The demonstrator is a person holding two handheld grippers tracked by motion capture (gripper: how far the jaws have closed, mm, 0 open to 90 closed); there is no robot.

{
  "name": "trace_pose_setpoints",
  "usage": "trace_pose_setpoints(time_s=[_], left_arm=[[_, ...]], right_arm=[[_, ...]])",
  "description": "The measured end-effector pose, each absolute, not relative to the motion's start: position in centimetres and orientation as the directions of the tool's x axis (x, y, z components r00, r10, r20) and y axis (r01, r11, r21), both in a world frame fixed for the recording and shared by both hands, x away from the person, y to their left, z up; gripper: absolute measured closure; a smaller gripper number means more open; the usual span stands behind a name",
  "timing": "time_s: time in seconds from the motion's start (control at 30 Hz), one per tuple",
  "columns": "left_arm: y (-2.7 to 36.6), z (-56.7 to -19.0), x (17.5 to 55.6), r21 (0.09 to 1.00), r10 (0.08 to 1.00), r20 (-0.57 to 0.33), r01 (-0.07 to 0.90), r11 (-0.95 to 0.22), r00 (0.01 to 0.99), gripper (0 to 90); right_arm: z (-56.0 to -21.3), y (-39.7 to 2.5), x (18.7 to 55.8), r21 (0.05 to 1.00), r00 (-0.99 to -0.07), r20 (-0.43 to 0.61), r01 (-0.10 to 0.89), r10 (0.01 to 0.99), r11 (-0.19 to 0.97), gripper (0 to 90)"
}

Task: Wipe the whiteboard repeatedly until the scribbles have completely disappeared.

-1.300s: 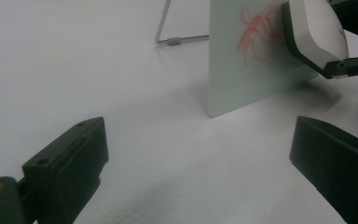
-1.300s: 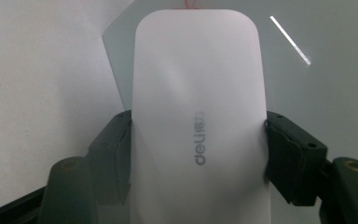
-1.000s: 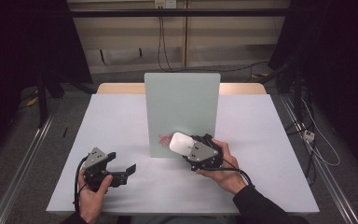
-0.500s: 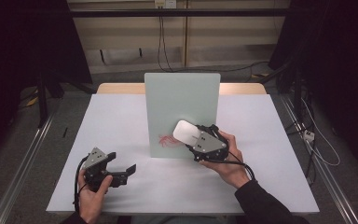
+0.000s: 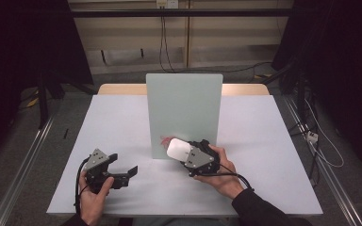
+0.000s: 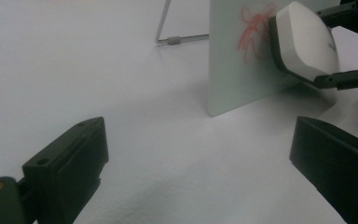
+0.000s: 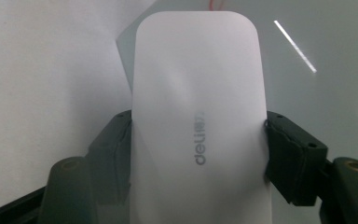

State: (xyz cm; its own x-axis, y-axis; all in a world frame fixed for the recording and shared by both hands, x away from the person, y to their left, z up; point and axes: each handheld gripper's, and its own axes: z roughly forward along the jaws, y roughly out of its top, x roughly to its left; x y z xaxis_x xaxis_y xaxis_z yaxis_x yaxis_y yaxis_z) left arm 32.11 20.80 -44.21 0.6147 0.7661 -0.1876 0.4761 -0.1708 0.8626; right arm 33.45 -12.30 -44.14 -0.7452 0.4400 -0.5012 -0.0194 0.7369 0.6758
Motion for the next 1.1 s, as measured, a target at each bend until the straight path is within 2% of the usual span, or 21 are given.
trace_pose_setpoints(time_s=[0.27, 0.7, 0.87, 1.1], left_arm=[[20.8, -44.2, 32.1, 0.863, 0.766, -0.188, 0.475, -0.170, 0.615, 4.2], [20.8, -44.2, 32.1, 0.864, 0.766, -0.189, 0.474, -0.167, 0.614, 4.2], [20.8, -44.2, 32.1, 0.864, 0.766, -0.189, 0.475, -0.167, 0.614, 4.2], [20.8, -44.2, 32.1, 0.864, 0.766, -0.190, 0.475, -0.167, 0.614, 4.2]], right_arm=[[-44.4, -11.8, 33.6, 0.680, -0.767, -0.479, -0.017, 0.426, 0.733, 31.4], [-40.8, -12.6, 34.7, 0.726, -0.687, -0.515, -0.030, 0.513, 0.687, 31.5], [-41.2, -12.2, 34.6, 0.722, -0.682, -0.523, -0.035, 0.512, 0.691, 31.4], [-43.0, -10.9, 34.1, 0.701, -0.725, -0.509, -0.036, 0.464, 0.712, 31.5]])
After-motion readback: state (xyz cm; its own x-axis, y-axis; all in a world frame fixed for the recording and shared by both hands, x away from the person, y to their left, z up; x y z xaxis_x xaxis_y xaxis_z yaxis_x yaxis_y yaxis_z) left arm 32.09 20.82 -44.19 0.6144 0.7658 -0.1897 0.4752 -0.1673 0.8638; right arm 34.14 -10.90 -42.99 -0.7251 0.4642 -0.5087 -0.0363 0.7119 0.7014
